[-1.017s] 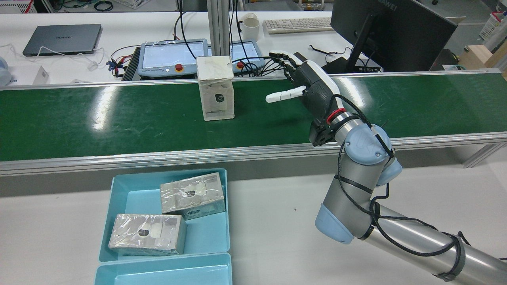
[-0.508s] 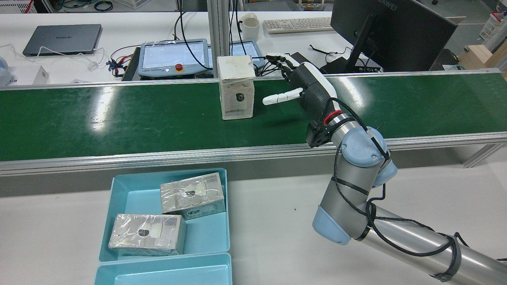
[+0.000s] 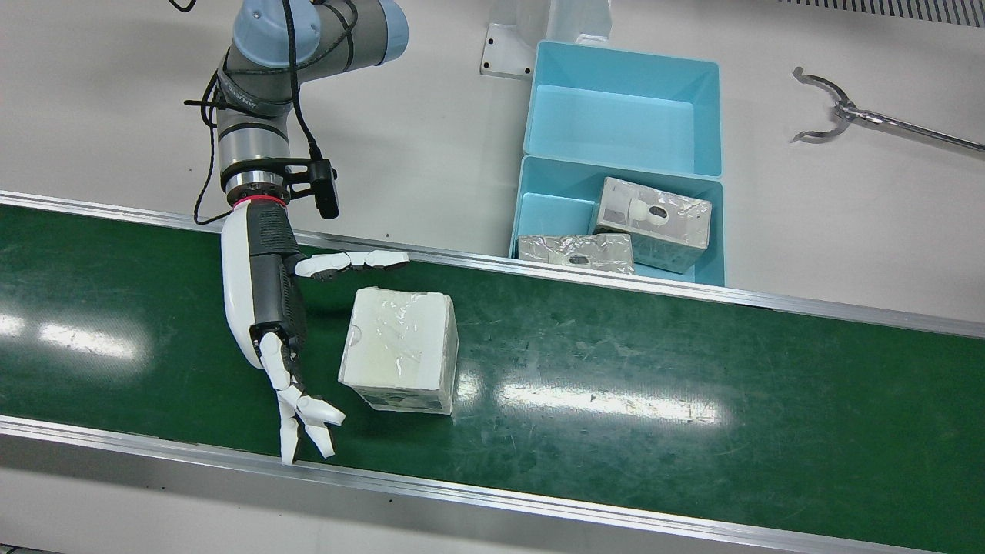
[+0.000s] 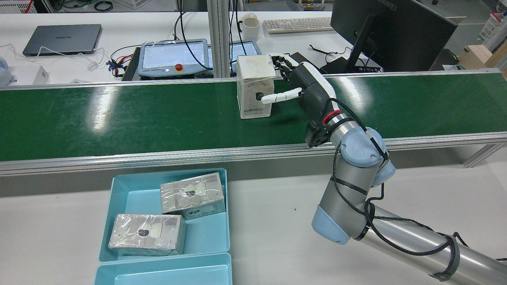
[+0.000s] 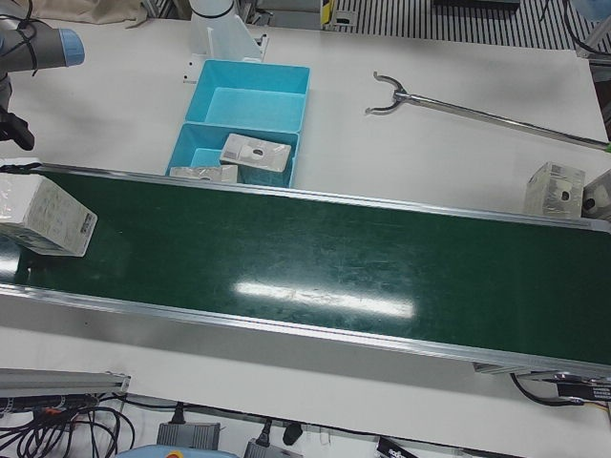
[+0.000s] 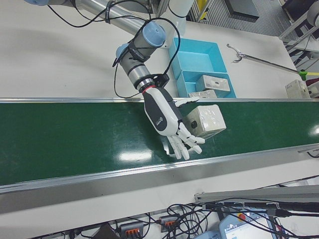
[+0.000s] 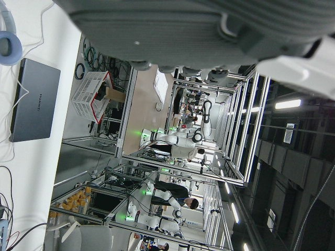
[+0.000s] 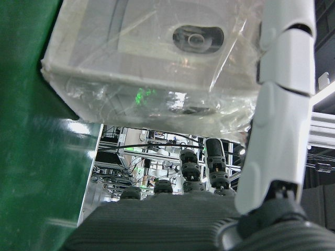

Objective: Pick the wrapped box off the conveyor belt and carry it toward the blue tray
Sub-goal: 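Close the right hand fingers around the white wrapped box and lift it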

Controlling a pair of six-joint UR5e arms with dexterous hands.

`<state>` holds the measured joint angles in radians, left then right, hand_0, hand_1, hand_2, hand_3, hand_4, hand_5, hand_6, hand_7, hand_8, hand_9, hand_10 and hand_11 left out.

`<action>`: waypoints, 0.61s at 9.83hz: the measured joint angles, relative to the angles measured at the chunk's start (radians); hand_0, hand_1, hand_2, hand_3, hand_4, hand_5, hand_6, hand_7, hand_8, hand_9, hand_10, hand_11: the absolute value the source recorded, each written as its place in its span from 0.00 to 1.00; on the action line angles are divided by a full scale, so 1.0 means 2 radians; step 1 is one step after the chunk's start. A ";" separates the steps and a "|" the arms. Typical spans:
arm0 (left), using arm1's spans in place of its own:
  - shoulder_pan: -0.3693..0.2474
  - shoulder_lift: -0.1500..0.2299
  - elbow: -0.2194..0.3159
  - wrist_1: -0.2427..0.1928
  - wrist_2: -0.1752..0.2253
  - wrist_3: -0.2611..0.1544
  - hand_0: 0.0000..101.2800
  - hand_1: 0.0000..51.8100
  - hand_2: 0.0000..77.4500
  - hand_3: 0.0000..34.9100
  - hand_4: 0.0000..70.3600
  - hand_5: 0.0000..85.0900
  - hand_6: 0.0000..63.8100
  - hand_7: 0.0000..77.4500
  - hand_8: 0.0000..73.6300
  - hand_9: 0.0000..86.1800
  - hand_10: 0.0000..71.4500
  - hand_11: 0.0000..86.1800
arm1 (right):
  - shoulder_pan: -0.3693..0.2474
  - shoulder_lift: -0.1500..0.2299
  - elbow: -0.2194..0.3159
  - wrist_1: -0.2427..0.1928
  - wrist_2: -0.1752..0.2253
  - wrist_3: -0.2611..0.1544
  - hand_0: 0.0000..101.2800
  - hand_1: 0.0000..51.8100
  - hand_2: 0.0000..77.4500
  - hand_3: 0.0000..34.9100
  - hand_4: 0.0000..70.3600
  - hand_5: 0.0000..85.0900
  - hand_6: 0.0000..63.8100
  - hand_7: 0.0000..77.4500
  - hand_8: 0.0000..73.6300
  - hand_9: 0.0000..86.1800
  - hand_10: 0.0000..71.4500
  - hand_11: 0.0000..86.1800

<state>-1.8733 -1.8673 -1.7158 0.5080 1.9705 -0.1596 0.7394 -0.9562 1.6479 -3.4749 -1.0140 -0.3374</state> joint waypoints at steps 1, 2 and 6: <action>0.000 0.000 0.000 0.000 0.000 0.000 0.00 0.00 0.01 0.00 0.00 0.01 0.00 0.01 0.01 0.00 0.00 0.01 | 0.000 0.000 0.000 0.000 0.000 0.000 0.46 0.25 0.12 0.19 0.05 0.31 0.06 0.04 0.01 0.02 0.00 0.01; 0.000 0.000 0.000 0.000 0.000 0.000 0.00 0.00 0.01 0.00 0.00 0.01 0.00 0.01 0.01 0.00 0.00 0.01 | 0.000 0.000 0.000 0.000 0.000 0.000 0.46 0.25 0.12 0.19 0.05 0.31 0.07 0.04 0.01 0.02 0.00 0.01; 0.000 0.000 0.000 0.000 0.000 0.000 0.00 0.00 0.01 0.00 0.00 0.01 0.00 0.00 0.01 0.00 0.01 0.01 | 0.003 -0.001 0.001 0.011 0.013 0.002 0.48 0.22 0.36 0.01 0.16 0.54 0.32 0.27 0.27 0.04 0.11 0.01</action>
<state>-1.8733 -1.8673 -1.7158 0.5080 1.9705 -0.1596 0.7444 -0.9589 1.6500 -3.4523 -0.9882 -0.3326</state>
